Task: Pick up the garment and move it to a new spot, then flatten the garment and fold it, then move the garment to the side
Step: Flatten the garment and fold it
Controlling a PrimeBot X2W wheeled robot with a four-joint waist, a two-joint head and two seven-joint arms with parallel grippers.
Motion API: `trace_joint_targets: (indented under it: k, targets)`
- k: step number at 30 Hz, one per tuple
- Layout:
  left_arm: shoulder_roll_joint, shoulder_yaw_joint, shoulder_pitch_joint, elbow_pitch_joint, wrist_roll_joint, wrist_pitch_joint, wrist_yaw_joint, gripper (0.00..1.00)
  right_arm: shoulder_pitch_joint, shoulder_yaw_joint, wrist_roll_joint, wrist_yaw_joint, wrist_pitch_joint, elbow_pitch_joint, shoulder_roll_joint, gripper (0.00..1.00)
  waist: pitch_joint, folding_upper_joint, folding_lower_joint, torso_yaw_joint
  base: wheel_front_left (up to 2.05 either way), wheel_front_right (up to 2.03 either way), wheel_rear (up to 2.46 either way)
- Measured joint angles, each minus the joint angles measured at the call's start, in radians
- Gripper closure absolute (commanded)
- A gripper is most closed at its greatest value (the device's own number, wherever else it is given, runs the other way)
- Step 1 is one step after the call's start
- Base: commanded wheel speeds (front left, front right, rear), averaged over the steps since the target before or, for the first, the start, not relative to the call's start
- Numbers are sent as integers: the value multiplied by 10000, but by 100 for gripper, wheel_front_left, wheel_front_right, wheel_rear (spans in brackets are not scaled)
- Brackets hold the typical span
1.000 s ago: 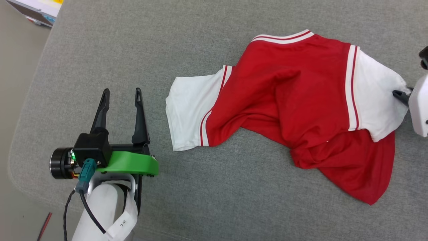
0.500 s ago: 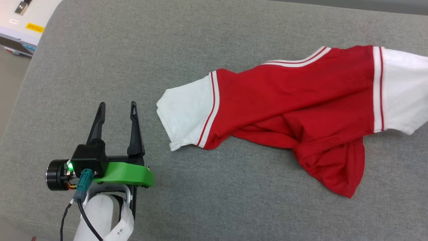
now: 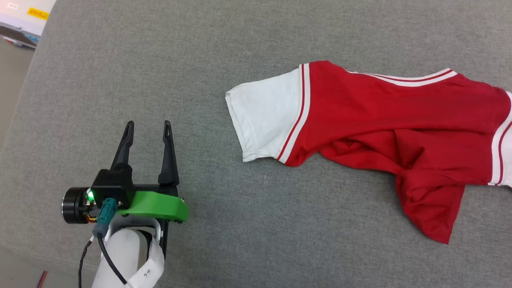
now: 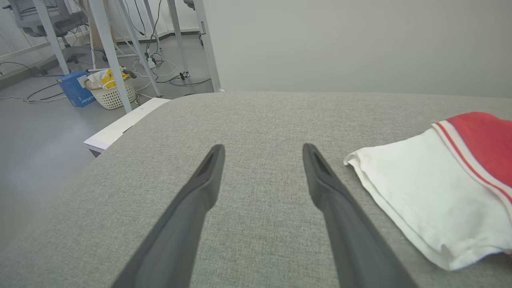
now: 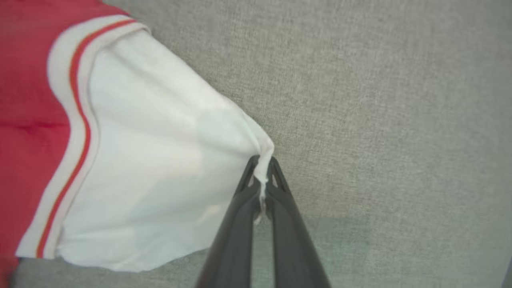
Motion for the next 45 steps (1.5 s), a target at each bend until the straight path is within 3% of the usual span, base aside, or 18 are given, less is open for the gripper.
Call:
trace_joint_targets:
  k: [3, 8, 17, 22, 23, 28, 33, 38, 45]
  targets:
    - [-8, 15, -66, 84, 61, -2, -6, 0, 255, -295, -169, 0, -134, 665, 585, 100, 92, 0, 0, 112, 0, 0, 0]
    - [-27, 130, -94, 242, 105, -2, -123, 0, 237, -575, -407, 0, -556, 1066, 947, 100, 113, 0, 0, 163, 0, 0, 0]
    - [-17, 451, -135, 405, 174, -2, -345, 0, 198, -77, -662, -2, -2197, 725, 1304, 100, -268, 0, 0, -153, 0, 0, 0]
    - [17, 639, -130, 464, 244, 0, -359, 0, 255, 171, -533, 0, -2591, 483, 1526, 100, -479, 0, 0, -421, 0, 0, 0]
    - [17, 654, -129, 477, 244, 0, -380, 0, 255, 148, -602, 0, -2719, 571, 1530, 0, -523, 0, 0, -473, 0, 0, 0]
    - [12, 658, -128, 548, 318, -2, -435, 0, 256, -123, -1139, 0, -3747, 857, 1616, 0, -724, 0, 0, -608, 0, 0, 0]
    - [13, 779, -39, 581, 318, -2, -443, 0, 309, -867, -2389, 0, -5921, 826, 1992, 0, -988, 0, 0, -664, 0, 0, 0]
    - [17, 878, 323, 621, 343, -2, -445, 0, 1032, -1785, -3653, 0, -7752, 407, 3068, 0, -1374, 0, -1, -761, 0, 0, 0]
    - [19, 932, 621, 602, 347, 0, -520, 0, 2220, -2986, -4824, 0, -8888, -729, 4518, 0, -1870, 0, 0, -925, 0, 0, 0]
